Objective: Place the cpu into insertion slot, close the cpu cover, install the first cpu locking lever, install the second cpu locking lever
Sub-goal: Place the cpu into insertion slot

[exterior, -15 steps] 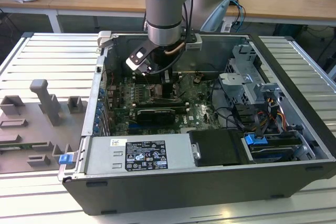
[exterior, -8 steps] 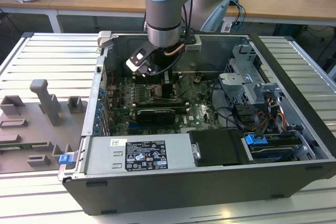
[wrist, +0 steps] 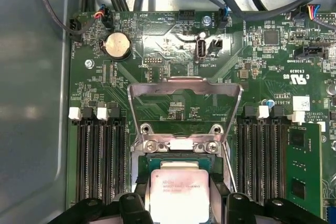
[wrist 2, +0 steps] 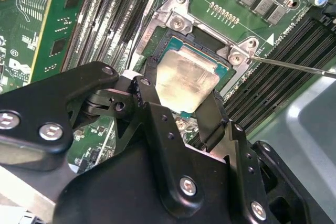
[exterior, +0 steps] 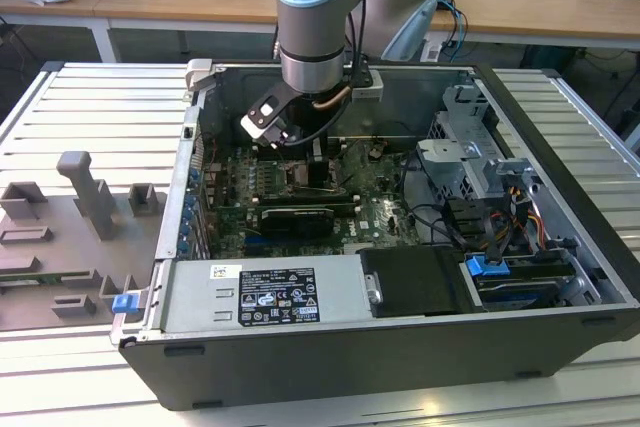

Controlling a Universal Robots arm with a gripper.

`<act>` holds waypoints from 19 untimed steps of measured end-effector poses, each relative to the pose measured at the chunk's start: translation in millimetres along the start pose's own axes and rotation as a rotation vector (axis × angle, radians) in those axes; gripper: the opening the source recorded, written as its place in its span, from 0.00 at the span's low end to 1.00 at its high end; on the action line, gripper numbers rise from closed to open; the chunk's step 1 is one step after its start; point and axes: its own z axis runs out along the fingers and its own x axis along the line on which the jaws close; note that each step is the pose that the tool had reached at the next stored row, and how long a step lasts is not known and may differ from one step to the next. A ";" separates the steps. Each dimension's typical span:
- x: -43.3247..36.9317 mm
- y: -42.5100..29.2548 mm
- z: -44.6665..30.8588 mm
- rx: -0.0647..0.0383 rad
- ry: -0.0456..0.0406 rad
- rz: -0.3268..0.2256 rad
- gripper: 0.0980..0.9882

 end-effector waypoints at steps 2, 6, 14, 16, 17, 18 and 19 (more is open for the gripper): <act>0.0 0.0 0.1 0.000 0.0002 0.000 0.49; 0.0 0.0 0.1 0.000 0.0002 0.000 0.49; 0.0 0.1 -0.5 0.000 -0.0001 0.000 0.58; 0.1 0.3 -3.6 0.000 0.0001 0.001 0.58; 0.2 0.4 -5.5 0.001 0.0001 0.001 0.58; 0.2 0.6 -7.3 0.001 0.0002 0.001 0.56; 0.3 0.8 -8.7 0.003 0.0001 0.001 0.56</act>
